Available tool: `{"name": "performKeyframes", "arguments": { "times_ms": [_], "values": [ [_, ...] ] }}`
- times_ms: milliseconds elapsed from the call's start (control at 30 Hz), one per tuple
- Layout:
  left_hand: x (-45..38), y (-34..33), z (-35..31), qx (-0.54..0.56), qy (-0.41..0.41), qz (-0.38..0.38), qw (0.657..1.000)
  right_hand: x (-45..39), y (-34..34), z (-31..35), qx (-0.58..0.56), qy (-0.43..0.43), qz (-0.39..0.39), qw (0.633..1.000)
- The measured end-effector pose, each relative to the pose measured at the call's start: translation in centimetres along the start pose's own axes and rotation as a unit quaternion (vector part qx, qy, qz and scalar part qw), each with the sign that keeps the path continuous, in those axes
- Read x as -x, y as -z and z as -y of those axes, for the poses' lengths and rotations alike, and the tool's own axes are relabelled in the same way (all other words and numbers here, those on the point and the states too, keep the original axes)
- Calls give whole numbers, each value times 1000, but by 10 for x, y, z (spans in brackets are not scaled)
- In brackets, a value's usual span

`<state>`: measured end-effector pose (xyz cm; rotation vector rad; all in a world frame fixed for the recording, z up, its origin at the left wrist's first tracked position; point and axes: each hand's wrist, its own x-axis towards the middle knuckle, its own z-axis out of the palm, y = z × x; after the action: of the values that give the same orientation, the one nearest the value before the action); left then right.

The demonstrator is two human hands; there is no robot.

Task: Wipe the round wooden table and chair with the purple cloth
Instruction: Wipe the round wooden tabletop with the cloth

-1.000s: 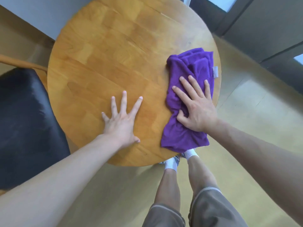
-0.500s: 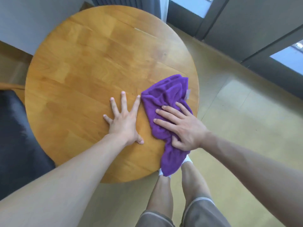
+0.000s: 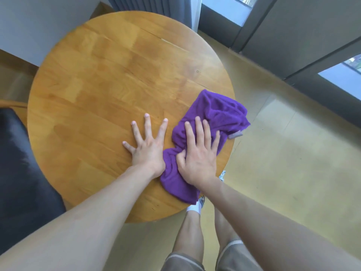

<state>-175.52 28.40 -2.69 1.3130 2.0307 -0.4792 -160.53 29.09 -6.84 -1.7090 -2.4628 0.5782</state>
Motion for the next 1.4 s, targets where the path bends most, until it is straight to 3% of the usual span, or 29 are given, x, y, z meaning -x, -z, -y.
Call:
{"name": "performKeyframes", "arguments": {
  "times_ms": [67, 133, 200, 267, 400, 500, 567, 633, 700, 767, 833, 900, 1000, 1100, 1167, 1233, 1300, 1400],
  "values": [
    [1, 1, -1, 3, 7, 16, 1000, -3, 8, -29, 28, 151, 31, 988],
    [2, 3, -2, -3, 19, 42, 999, -27, 23, -63, 56, 304, 81, 948],
    [2, 4, -4, 0, 24, 49, 999, -61, 37, -91, 64, 366, 113, 922],
    [1, 3, -4, 8, 25, 46, 999, -81, 44, -100, 52, 316, 96, 942],
    [0, -1, -3, 18, 20, 39, 999, -72, 33, -61, 3, 87, 2, 996],
    [0, -1, 0, 27, 9, 28, 999, -54, 16, -9, -25, -60, -36, 997],
    [0, -1, 1, 27, -2, 8, 1000, -38, 7, 10, -15, -68, -24, 997],
    [0, -3, 1, 30, -7, -8, 999, -20, 3, 6, 5, 8, 10, 1000],
    [0, -4, 2, 29, -6, -3, 1000, -11, 9, -20, 22, 136, 46, 989],
    [0, -1, 1, 17, -1, 22, 1000, -22, 23, -56, 48, 274, 90, 956],
    [4, 2, 3, -2, -7, 28, 1000, -51, 38, -89, 69, 350, 123, 926],
    [9, 4, 11, -35, -34, 14, 999, -78, 49, -102, 67, 312, 110, 941],
    [11, 11, 34, -57, -73, -12, 996, -83, 48, -75, 39, 128, 38, 990],
    [2, 34, 65, -59, -18, -33, 998, -67, 24, 0, -23, -106, -15, 994],
    [-6, 47, 85, -54, 37, -17, 998, -53, 8, 49, -59, -185, -11, 981],
    [-10, 52, 99, -36, 62, 16, 997, -30, -8, 76, -32, -102, 14, 994],
    [-12, 50, 105, -12, 60, 26, 998, -6, -18, 76, 20, 90, 70, 993],
    [-14, 46, 105, 2, 55, 23, 998, -7, -13, 44, 51, 321, 142, 935]
  ]
}}
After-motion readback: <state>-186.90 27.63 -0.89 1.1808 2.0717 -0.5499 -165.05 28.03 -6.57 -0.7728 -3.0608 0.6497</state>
